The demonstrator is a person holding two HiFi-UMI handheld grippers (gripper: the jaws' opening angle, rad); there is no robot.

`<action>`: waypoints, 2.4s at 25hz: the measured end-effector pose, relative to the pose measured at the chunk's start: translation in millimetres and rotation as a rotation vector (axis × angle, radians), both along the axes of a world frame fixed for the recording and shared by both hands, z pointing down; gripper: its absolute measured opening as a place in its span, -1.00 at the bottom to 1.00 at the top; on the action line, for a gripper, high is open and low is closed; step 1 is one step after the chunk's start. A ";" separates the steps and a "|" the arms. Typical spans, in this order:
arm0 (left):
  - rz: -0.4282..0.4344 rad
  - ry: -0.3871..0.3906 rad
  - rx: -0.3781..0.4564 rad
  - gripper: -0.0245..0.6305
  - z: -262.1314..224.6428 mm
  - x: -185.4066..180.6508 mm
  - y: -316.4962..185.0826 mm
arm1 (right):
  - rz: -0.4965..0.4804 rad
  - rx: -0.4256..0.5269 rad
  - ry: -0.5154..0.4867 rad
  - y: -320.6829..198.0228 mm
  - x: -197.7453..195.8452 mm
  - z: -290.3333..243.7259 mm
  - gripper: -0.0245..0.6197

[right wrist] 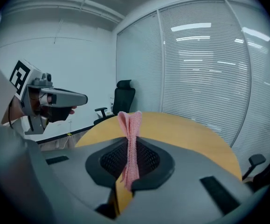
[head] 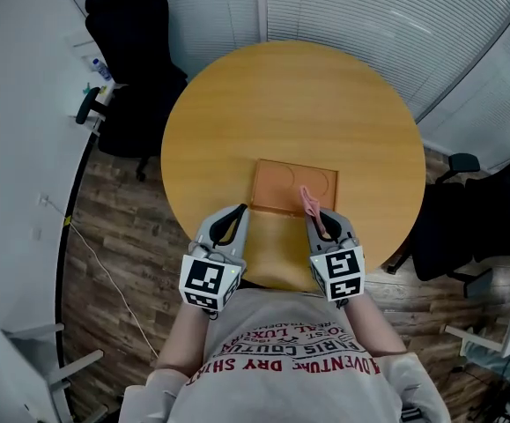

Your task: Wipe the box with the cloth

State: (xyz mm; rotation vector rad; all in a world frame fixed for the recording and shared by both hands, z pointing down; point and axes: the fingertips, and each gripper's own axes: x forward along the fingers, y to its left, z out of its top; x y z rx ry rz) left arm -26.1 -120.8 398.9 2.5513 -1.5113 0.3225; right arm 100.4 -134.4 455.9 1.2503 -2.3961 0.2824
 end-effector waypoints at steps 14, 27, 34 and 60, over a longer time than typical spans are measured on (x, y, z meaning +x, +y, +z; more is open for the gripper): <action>0.101 0.064 -0.055 -0.90 40.8 -40.9 -86.6 | -0.093 -0.093 0.300 -94.5 -56.7 63.9 -0.83; 0.149 0.065 -0.115 -0.90 72.0 -57.5 -112.7 | -0.251 -0.092 0.613 -155.4 -81.1 127.4 -0.83; 0.129 0.075 -0.129 -0.90 79.7 -68.7 -118.0 | -0.336 -0.105 0.671 -153.2 -91.9 145.3 -0.82; 0.084 0.083 -0.170 -0.90 85.4 -78.6 -89.3 | -0.528 -0.070 0.819 -103.9 -102.9 154.3 -0.83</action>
